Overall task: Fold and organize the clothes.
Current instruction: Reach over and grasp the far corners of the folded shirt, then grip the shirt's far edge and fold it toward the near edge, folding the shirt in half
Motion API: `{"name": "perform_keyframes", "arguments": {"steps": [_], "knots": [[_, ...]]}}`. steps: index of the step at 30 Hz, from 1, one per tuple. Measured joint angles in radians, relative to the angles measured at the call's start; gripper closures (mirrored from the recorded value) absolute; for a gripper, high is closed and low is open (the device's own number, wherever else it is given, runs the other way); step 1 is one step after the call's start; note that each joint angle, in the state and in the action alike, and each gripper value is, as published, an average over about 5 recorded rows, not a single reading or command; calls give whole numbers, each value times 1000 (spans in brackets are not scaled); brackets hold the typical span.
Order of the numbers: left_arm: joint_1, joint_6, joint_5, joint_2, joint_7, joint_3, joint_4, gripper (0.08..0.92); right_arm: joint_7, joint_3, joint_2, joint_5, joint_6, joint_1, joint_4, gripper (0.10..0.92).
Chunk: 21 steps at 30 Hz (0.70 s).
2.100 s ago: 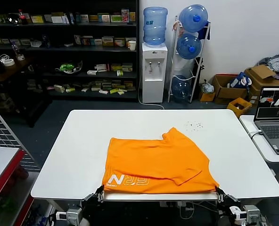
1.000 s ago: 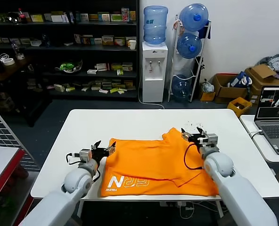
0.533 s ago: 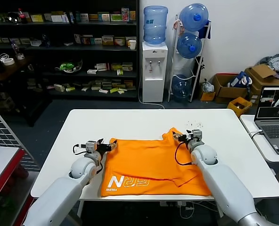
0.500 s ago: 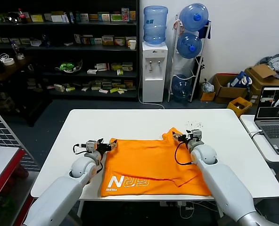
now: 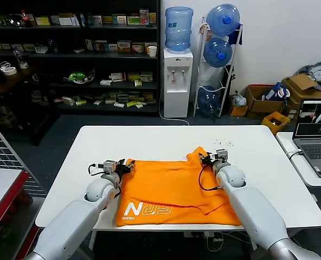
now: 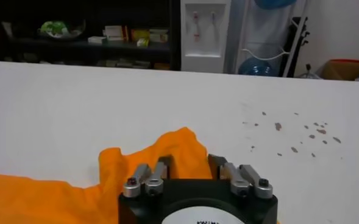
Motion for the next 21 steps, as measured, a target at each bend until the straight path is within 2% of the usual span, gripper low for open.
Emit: {"name": "perform_keyframes", "arguments": {"steps": [7, 10, 14, 21], "knots": [[-4, -18, 9, -10, 1, 9, 10, 717, -7, -1, -1, -3, 13, -4, 4, 847], [-3, -26, 12, -11, -3, 9, 9, 804, -8, 1, -5, -3, 23, -8, 11, 896], [2, -39, 16, -11, -12, 5, 0, 893, -4, 8, -15, 2, 38, -18, 33, 901], [23, -44, 13, 4, -31, -12, -49, 907, 21, 29, -56, 25, 41, -66, 128, 901]]}}
